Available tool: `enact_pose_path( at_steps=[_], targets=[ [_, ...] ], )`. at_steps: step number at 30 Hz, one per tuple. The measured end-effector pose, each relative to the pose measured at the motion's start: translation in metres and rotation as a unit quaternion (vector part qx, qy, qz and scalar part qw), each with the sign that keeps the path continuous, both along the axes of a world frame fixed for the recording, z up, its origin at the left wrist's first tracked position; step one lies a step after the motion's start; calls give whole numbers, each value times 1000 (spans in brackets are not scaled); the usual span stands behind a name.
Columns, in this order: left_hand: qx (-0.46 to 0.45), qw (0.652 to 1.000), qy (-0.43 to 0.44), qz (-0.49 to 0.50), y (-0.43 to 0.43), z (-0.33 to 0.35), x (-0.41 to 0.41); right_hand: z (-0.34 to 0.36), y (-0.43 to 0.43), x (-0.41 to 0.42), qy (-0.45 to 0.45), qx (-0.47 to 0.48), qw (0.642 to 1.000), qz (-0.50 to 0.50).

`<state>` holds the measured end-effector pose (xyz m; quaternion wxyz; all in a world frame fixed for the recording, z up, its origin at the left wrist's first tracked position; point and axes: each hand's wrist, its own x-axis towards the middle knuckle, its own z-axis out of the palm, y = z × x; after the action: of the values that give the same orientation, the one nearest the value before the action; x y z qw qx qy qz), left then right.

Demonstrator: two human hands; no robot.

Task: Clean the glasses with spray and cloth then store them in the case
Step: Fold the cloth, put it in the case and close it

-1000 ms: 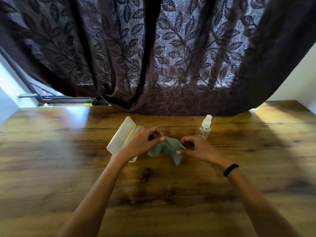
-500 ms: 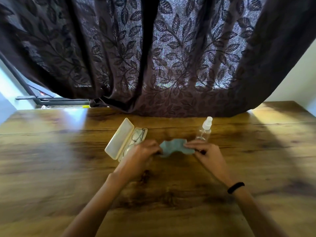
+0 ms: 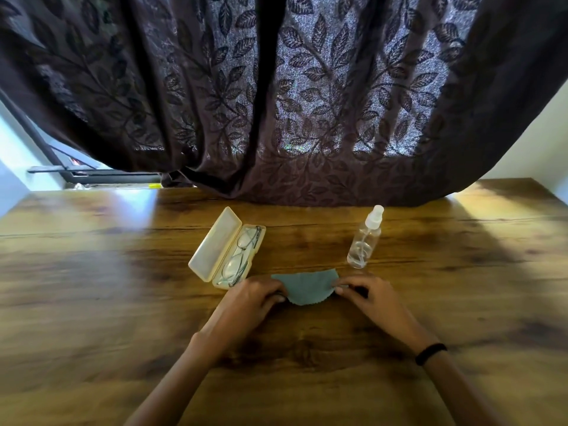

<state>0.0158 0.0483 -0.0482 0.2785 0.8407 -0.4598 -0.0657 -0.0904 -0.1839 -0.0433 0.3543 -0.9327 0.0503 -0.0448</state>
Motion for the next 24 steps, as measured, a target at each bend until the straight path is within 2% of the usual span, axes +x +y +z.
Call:
enact_pose_path(
  at_steps=[6, 10, 17, 21, 24],
  targets=[
    [34, 991, 49, 123, -17, 10, 5, -3, -2, 22, 40, 66, 989, -125],
    [78, 980, 57, 176, -28, 13, 11, -4, -2, 29, 60, 67, 984, -156],
    [112, 975, 35, 189, -33, 15, 8, -1, 1, 33, 76, 34, 980, -182],
    [108, 975, 27, 191, -29, 17, 4, -1, 4, 33, 63, 10, 981, -186],
    [83, 979, -19, 184, -29, 17, -4, -2, 8, 34, 53, -13, 981, -185]
  ],
)
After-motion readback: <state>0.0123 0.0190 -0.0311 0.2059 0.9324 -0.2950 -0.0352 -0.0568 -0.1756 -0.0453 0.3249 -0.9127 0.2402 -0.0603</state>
